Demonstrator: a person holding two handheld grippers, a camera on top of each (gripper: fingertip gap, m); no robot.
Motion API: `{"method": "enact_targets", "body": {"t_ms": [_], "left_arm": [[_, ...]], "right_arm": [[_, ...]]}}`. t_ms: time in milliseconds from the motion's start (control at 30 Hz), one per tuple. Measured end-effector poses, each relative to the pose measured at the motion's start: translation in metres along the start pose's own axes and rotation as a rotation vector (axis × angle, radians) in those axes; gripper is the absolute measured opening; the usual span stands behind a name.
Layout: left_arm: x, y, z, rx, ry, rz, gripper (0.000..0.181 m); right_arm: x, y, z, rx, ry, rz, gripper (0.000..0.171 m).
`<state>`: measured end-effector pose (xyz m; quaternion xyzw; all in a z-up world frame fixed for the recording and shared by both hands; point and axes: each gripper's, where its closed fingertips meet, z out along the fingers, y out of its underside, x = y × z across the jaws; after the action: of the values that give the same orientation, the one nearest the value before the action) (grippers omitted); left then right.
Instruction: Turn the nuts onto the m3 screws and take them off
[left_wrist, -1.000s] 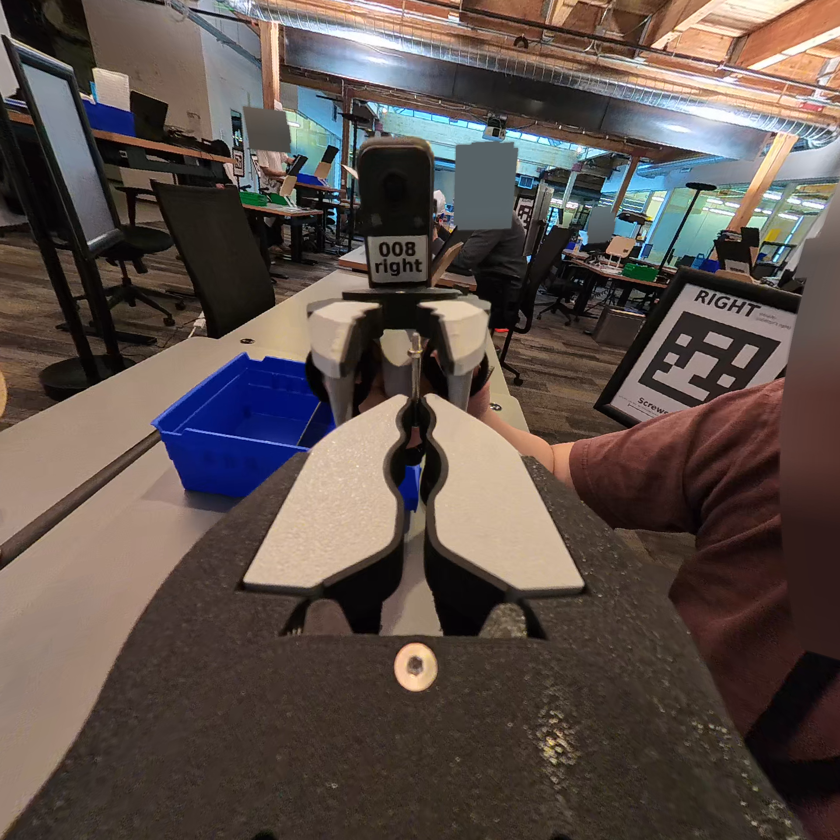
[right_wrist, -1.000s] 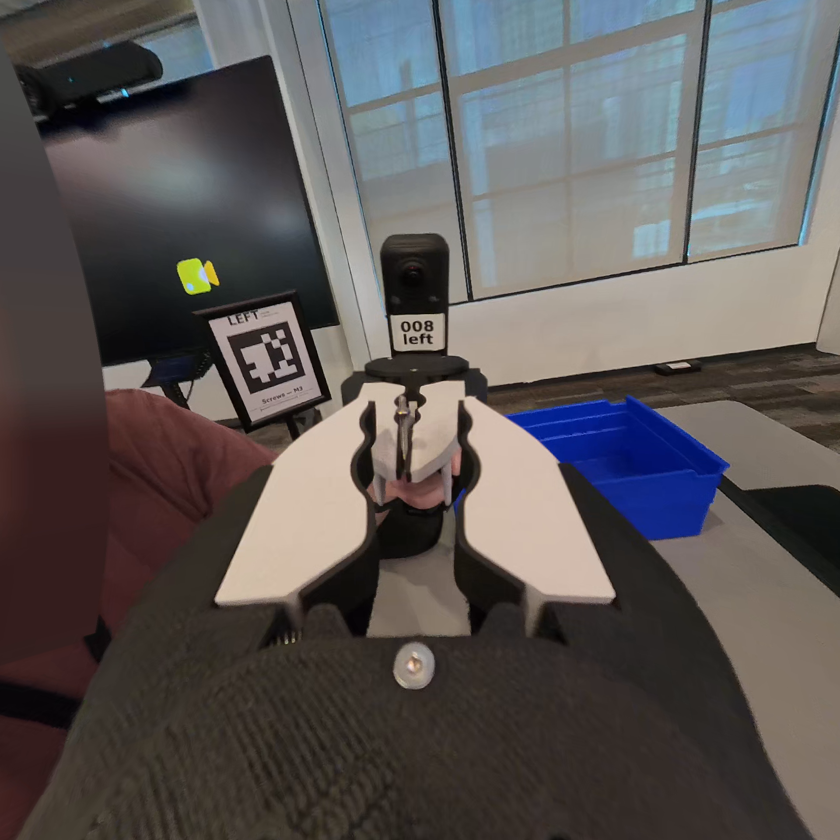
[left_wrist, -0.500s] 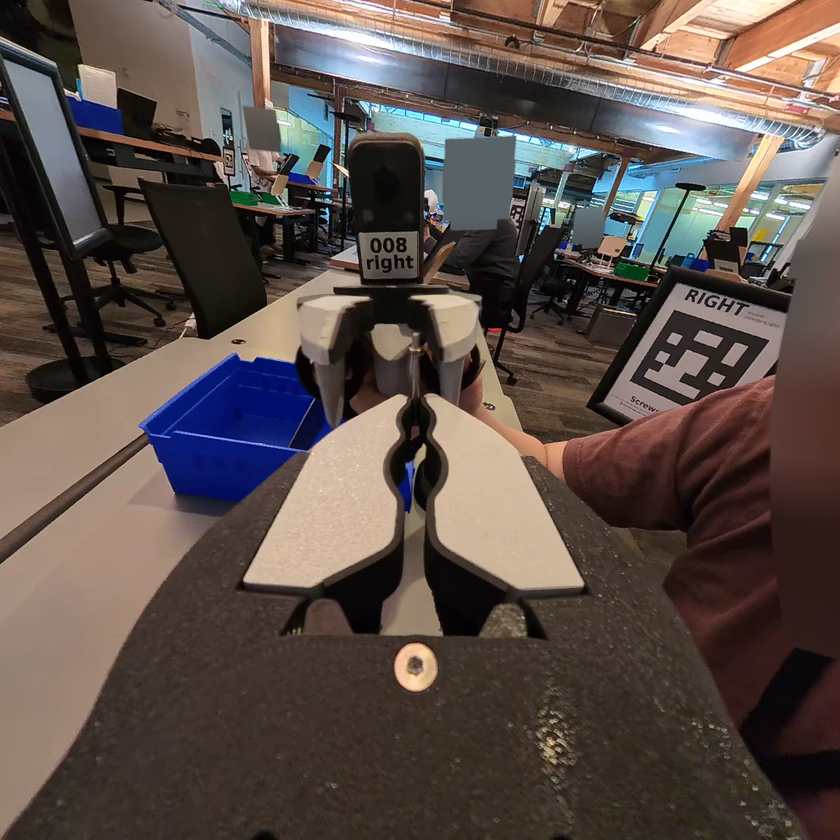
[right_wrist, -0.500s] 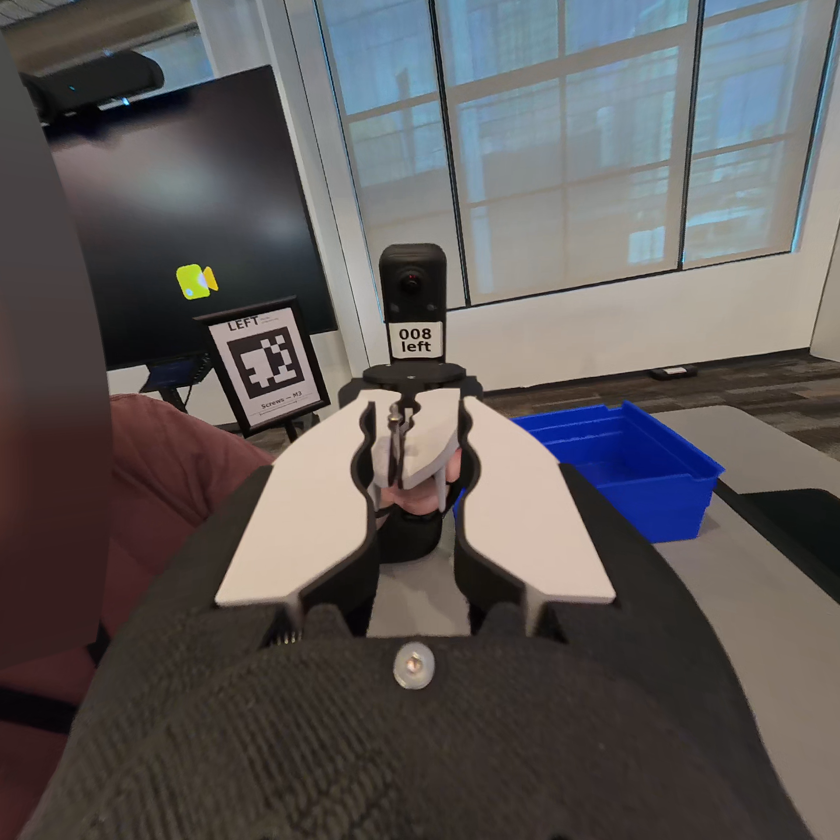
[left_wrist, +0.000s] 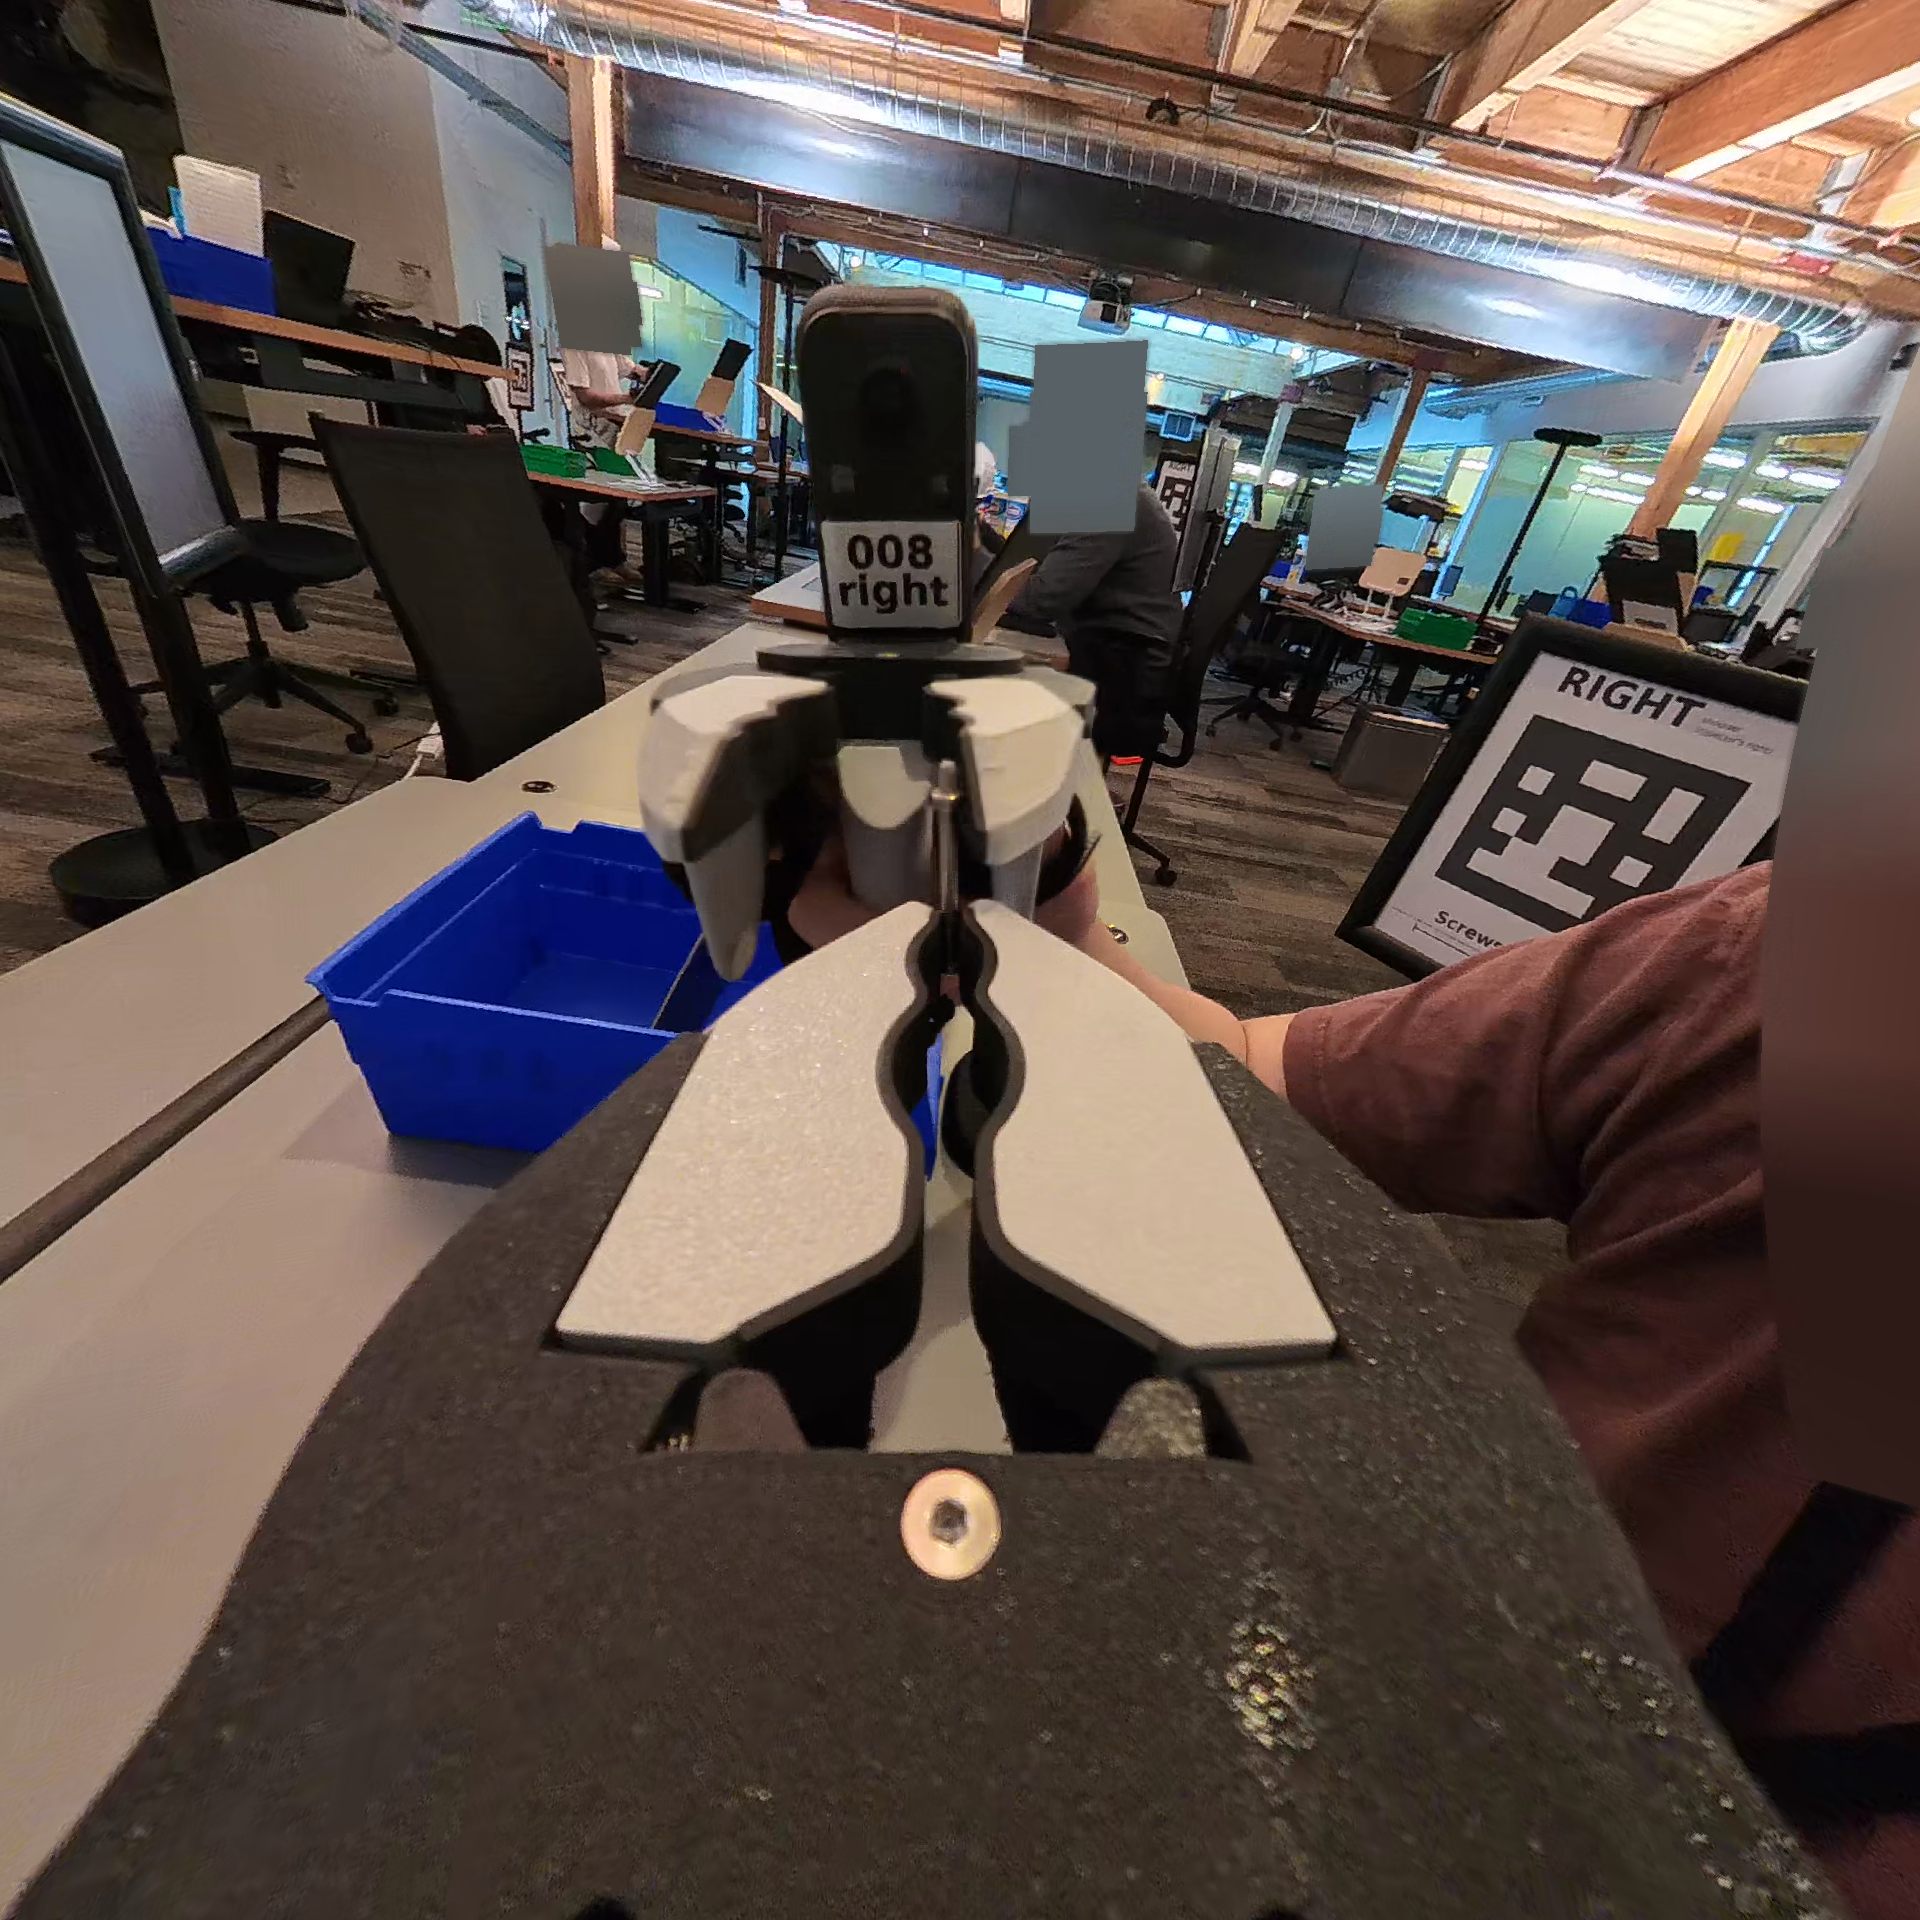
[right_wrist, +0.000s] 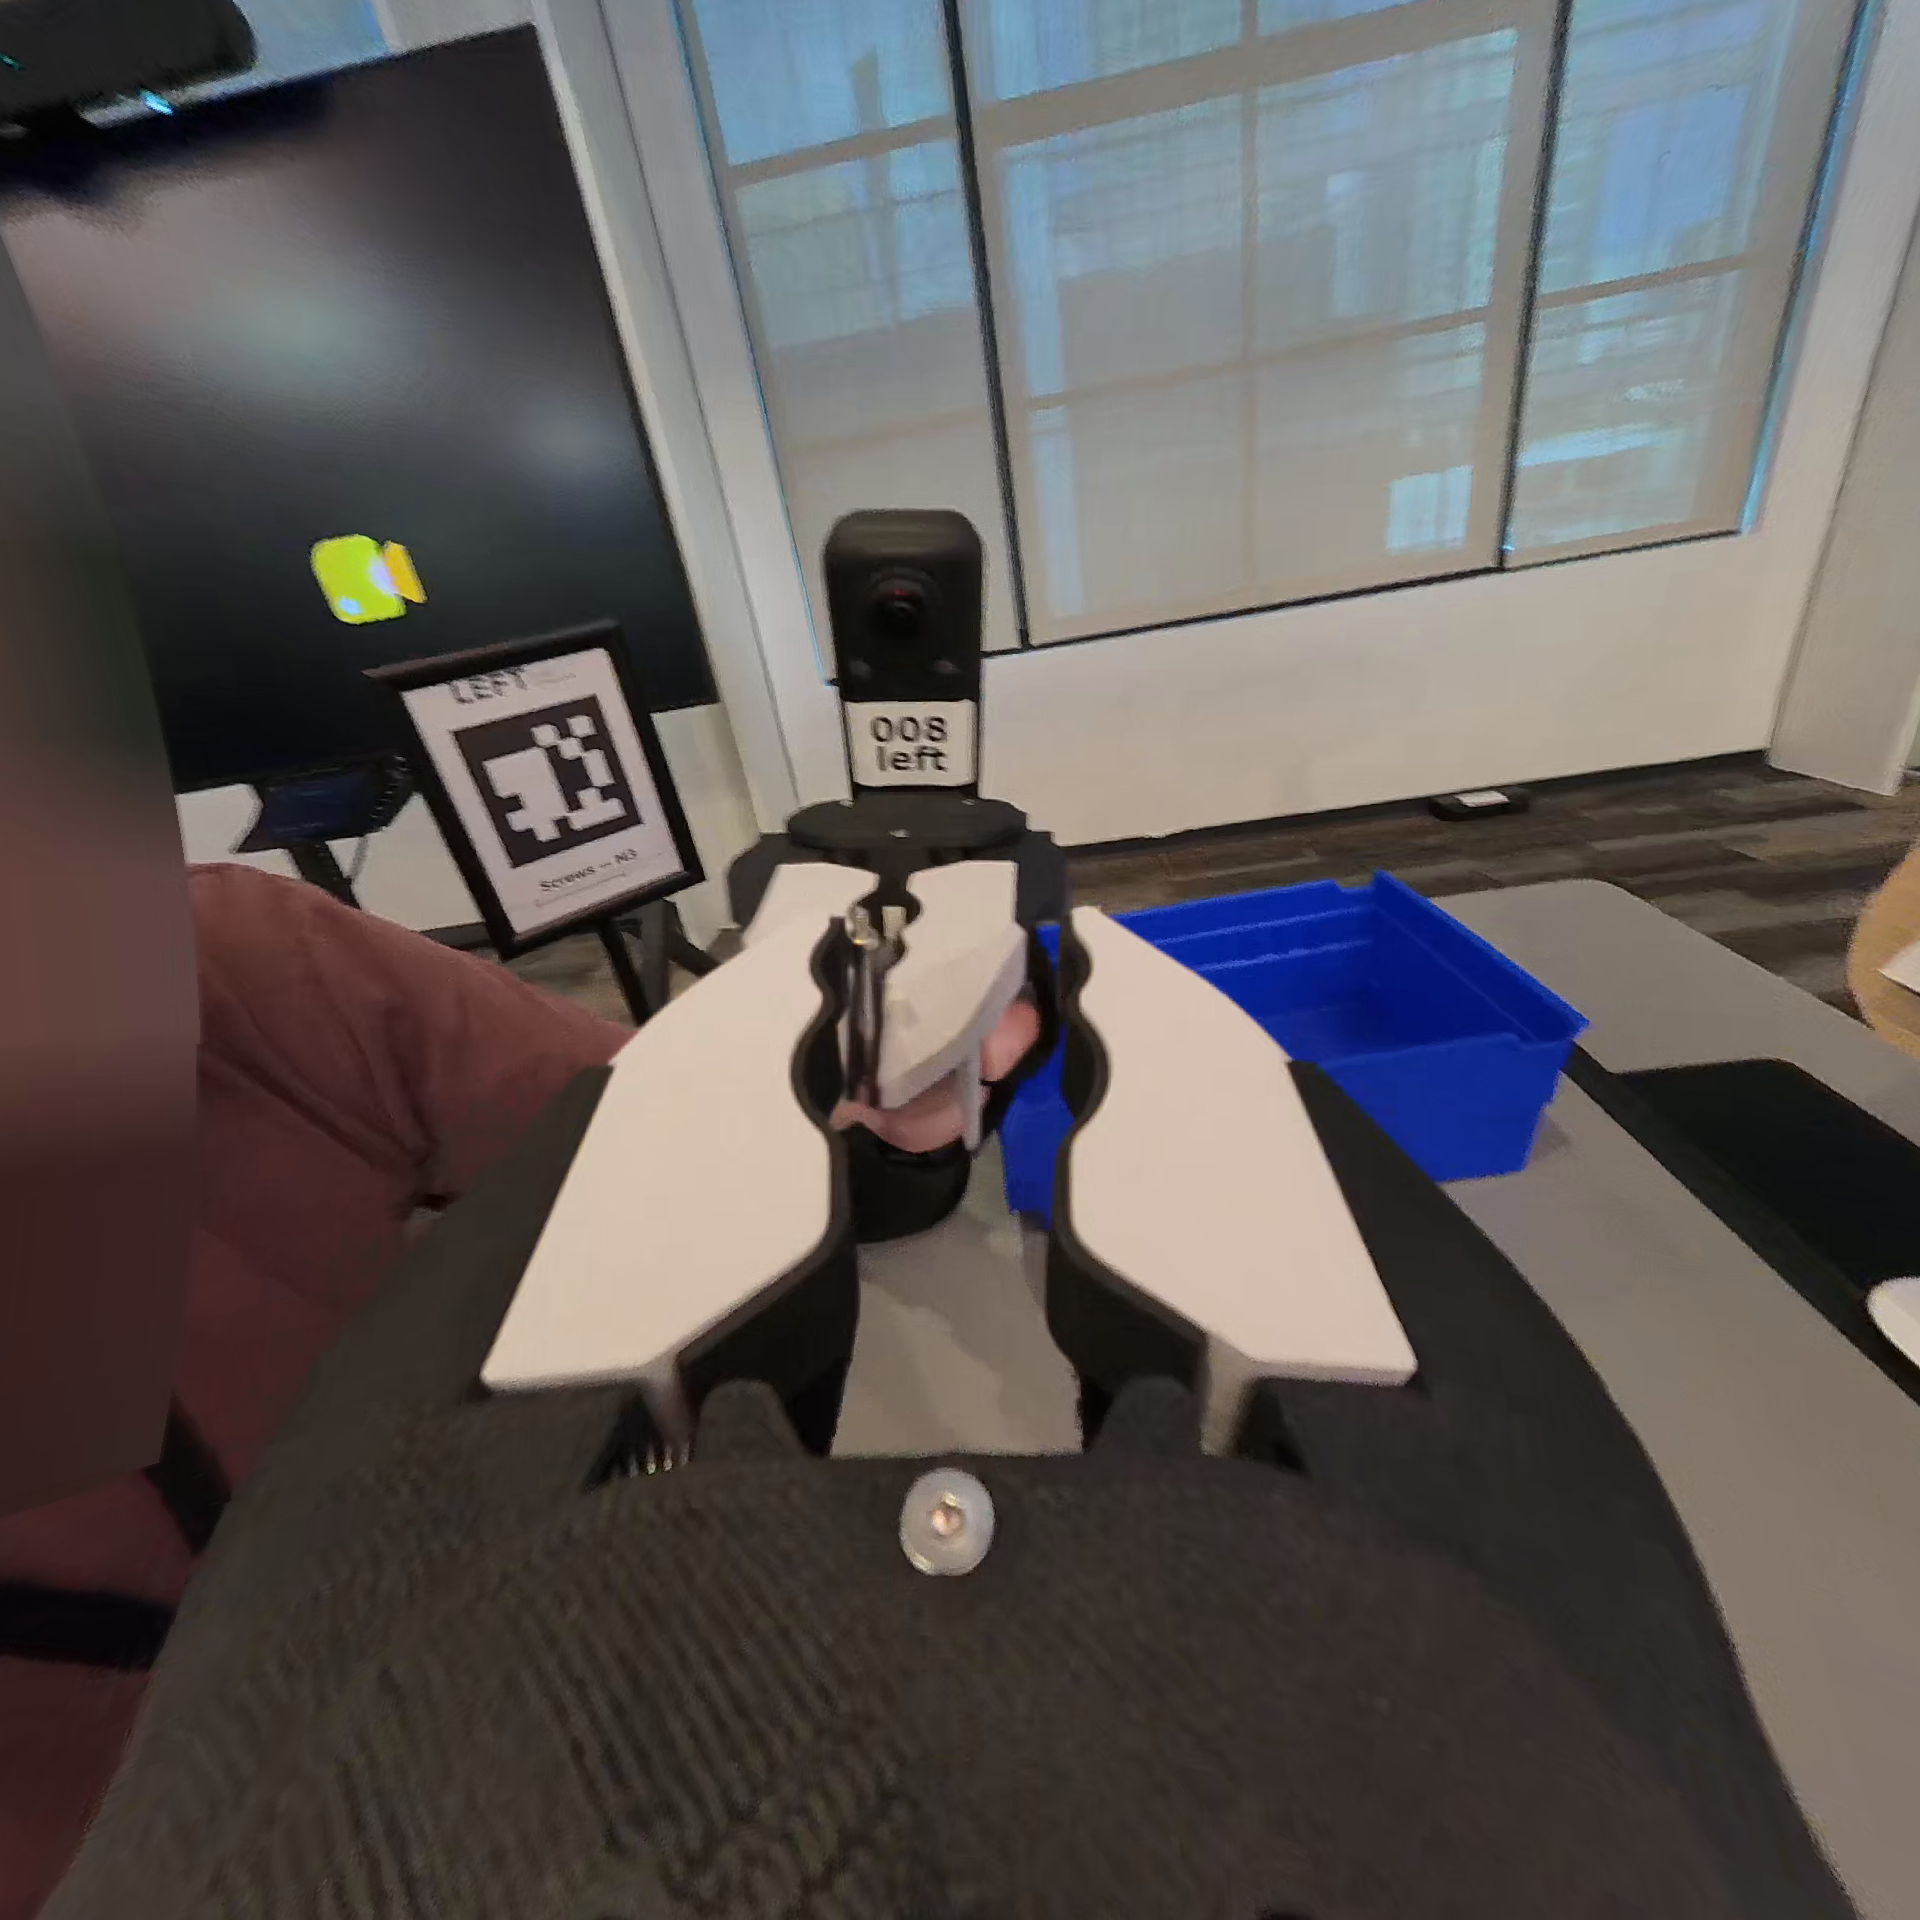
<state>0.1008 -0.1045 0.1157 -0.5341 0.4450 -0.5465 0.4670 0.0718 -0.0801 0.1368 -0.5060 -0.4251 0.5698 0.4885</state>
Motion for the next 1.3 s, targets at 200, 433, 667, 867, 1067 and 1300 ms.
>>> {"method": "enact_targets", "body": {"t_ms": [200,433,667,867,1067,1300], "left_arm": [[-0.005,-0.004,-0.005,0.015,-0.017,-0.001,0.002],[-0.001,0.002,0.001,-0.005,0.008,-0.011,0.002],[-0.006,-0.003,-0.005,0.017,-0.011,-0.016,0.002],[-0.001,0.002,0.0,-0.003,0.006,-0.011,0.002],[-0.003,-0.002,-0.002,0.012,-0.004,-0.013,0.002],[0.001,-0.002,0.0,0.009,0.006,-0.007,0.002]], "right_arm": [[0.008,-0.005,-0.013,0.025,-0.018,0.053,0.037],[-0.005,0.0,0.0,-0.007,-0.022,-0.008,0.04],[0.016,-0.004,-0.017,-0.001,0.052,0.003,0.038],[-0.004,-0.006,-0.005,0.019,-0.016,0.011,0.04],[0.014,-0.007,-0.019,-0.003,0.05,0.011,0.04],[-0.003,-0.011,-0.009,0.022,0.029,-0.036,0.039]]}}
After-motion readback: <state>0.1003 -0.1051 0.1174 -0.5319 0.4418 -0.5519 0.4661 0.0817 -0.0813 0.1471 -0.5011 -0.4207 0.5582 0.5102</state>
